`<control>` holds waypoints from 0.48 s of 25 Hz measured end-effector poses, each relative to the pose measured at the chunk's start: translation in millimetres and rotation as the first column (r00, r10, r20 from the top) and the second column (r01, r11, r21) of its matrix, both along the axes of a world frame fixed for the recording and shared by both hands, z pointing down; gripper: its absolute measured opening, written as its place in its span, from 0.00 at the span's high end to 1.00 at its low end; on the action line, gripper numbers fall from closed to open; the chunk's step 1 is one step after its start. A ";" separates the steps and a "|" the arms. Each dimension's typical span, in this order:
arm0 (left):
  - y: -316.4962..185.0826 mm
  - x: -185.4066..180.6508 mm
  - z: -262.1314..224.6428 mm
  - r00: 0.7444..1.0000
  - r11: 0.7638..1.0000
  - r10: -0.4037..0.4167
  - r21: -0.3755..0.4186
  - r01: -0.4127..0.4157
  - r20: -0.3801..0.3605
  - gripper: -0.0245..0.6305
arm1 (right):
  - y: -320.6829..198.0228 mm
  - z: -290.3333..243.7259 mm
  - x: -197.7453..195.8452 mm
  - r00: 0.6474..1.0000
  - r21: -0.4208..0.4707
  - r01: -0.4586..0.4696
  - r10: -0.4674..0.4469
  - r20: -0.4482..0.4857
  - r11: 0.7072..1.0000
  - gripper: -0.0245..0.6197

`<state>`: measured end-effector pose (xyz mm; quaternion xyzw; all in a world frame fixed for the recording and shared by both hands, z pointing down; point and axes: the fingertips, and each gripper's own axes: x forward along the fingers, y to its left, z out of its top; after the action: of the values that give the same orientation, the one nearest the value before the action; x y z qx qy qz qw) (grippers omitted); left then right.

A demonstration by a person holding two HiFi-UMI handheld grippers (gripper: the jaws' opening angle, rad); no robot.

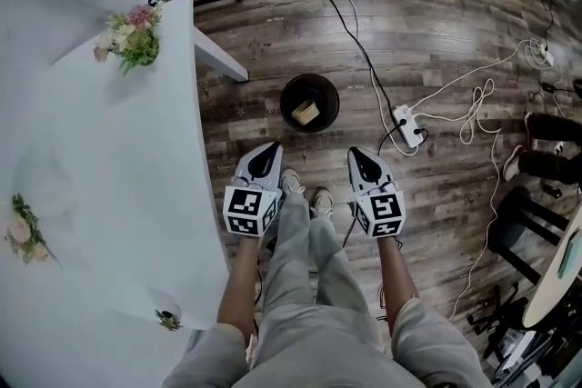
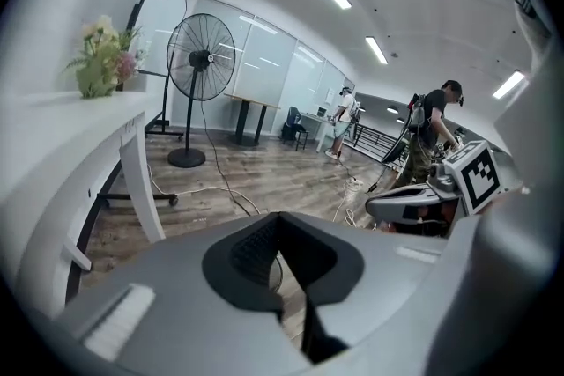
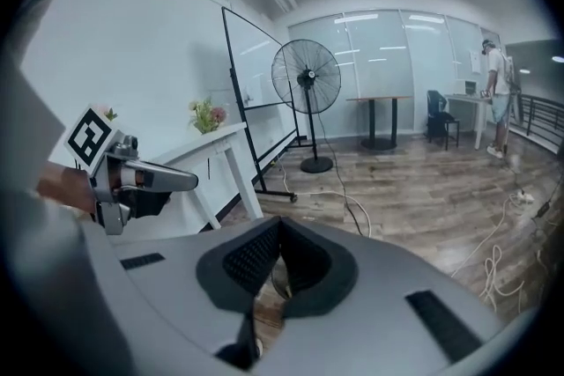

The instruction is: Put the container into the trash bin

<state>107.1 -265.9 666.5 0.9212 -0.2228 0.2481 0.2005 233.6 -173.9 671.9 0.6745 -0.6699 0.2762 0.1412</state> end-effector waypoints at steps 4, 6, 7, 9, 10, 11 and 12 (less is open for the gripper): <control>-9.1 5.1 -35.3 1.000 1.000 0.003 0.030 -0.002 -0.015 0.95 | -3.6 -35.0 3.8 1.000 0.030 -0.009 0.009 -0.012 1.000 0.94; -12.6 7.6 -51.1 1.000 0.999 0.007 0.044 -0.006 -0.023 0.95 | -4.6 -51.2 7.0 1.000 0.046 -0.020 0.020 -0.009 0.999 0.94; -14.1 8.2 -58.7 1.000 0.999 0.008 0.052 -0.007 -0.028 0.95 | -5.0 -59.4 8.7 1.000 0.056 -0.026 0.027 -0.004 0.998 0.94; -16.5 7.8 -73.4 0.999 0.998 0.010 0.066 -0.008 -0.035 0.95 | -6.4 -75.8 12.5 0.999 0.078 -0.037 0.037 -0.004 0.996 0.94; -16.9 7.3 -80.4 0.999 0.997 0.011 0.073 -0.009 -0.037 0.95 | -6.9 -83.9 15.0 0.999 0.088 -0.040 0.041 -0.010 0.995 0.94; -16.7 7.0 -87.4 0.999 0.997 0.013 0.078 -0.010 -0.038 0.95 | -7.2 -92.0 18.1 0.999 0.098 -0.043 0.045 -0.017 0.994 0.94; -16.4 6.7 -94.3 0.999 0.996 0.015 0.084 -0.011 -0.040 0.95 | -7.4 -100.1 21.6 0.999 0.107 -0.046 0.049 -0.023 0.993 0.94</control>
<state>113.9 -282.3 572.2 0.9350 -0.2230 0.2212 0.1645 255.2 -181.3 571.8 0.7004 -0.6655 0.2345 0.1070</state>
